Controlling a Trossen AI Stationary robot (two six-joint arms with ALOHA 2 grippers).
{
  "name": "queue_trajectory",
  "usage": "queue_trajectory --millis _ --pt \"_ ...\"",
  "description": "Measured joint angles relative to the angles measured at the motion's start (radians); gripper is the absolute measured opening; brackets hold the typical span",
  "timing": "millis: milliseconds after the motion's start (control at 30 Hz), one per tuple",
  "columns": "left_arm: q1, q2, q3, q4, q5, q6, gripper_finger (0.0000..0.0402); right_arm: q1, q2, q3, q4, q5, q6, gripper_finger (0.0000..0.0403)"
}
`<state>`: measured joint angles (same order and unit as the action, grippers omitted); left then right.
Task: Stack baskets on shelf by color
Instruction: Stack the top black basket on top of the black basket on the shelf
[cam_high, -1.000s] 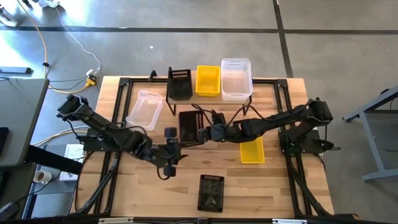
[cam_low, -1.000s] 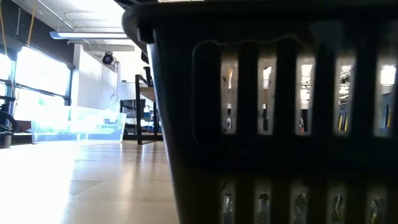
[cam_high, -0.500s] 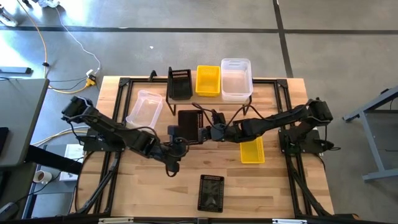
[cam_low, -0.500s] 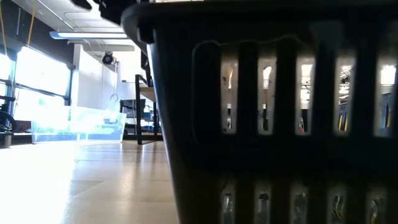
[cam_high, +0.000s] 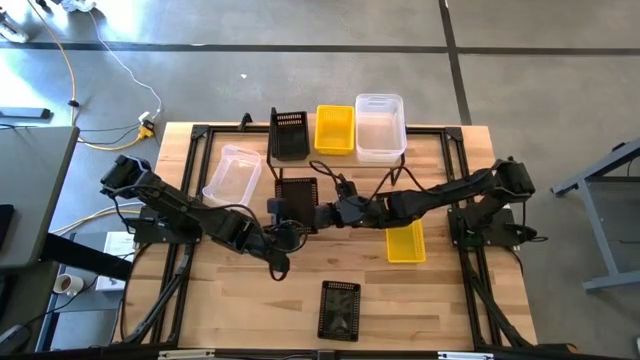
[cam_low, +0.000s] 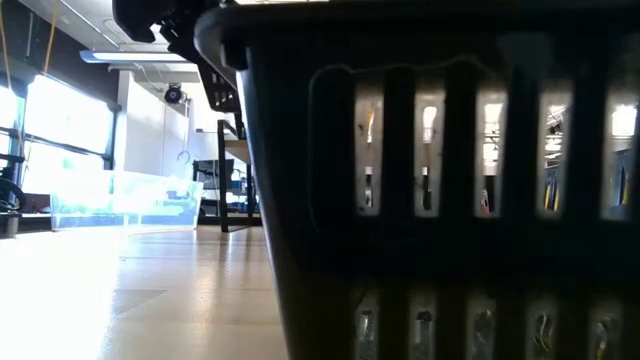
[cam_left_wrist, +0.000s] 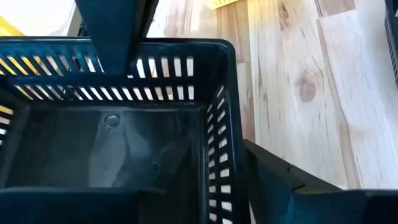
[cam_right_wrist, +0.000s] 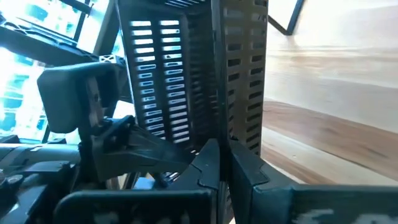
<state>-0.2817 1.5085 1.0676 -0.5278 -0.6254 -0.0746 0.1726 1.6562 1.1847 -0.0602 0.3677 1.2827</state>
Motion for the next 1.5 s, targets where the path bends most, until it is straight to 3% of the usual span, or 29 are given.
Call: queue_trajectory --millis 400,600,967,1267,1500 --pt "-0.005 -0.001 0.0 0.001 0.015 0.0 0.0007 0.011 0.0 0.0 0.009 -0.007 -0.037 0.0" --pt "-0.025 -0.001 0.0 0.002 0.011 0.001 0.0003 0.011 0.0 0.0 0.012 -0.012 -0.075 0.0006" --pt "-0.065 -0.016 0.0 -0.032 0.014 -0.036 0.0001 0.012 -0.026 0.0 0.011 -0.034 -0.088 0.01" --pt "-0.061 -0.116 -0.001 -0.078 0.001 -0.063 0.0 0.027 -0.136 0.0 -0.003 0.022 -0.15 0.0098" --pt "-0.001 -0.204 0.0 -0.086 -0.017 0.018 0.0 0.015 -0.233 0.0 0.005 0.024 -0.32 0.0096"
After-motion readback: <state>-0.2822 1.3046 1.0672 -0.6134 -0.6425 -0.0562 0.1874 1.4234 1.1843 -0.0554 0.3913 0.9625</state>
